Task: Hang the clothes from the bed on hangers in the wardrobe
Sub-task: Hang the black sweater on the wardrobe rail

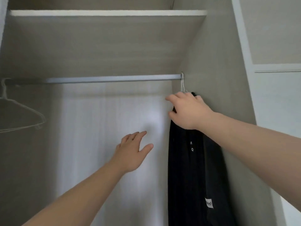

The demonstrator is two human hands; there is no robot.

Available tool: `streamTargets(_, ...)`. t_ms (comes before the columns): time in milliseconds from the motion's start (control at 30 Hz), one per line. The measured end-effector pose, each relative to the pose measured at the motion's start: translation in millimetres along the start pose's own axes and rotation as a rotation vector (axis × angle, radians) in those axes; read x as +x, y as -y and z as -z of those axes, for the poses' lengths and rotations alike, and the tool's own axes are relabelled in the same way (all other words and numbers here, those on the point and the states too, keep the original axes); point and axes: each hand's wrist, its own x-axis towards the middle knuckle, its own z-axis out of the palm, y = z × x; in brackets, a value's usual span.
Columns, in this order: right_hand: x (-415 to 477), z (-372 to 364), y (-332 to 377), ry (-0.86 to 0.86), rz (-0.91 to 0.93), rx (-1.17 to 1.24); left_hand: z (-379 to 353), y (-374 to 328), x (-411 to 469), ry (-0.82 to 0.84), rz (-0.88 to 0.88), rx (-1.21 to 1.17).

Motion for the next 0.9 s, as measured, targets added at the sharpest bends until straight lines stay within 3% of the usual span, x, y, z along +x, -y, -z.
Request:
streamTargets(200,22,-2,-22,0.095,-0.150,-0.351,-14,-27,81,0.070,-0.213,-0.031)
streamTargets(500,41,-24,-29,0.108,-0.241,-0.620,-55,-57,139,0.141,-0.414,-0.264)
streamTargets(667,57,-32,-25,0.029,-0.301,-0.639,-70,-54,147,0.172,-0.488,-0.393)
streamTargets(900,71,-36,-4,0.061,-0.335,-0.606,-80,-52,156,0.240,-0.523,-0.685)
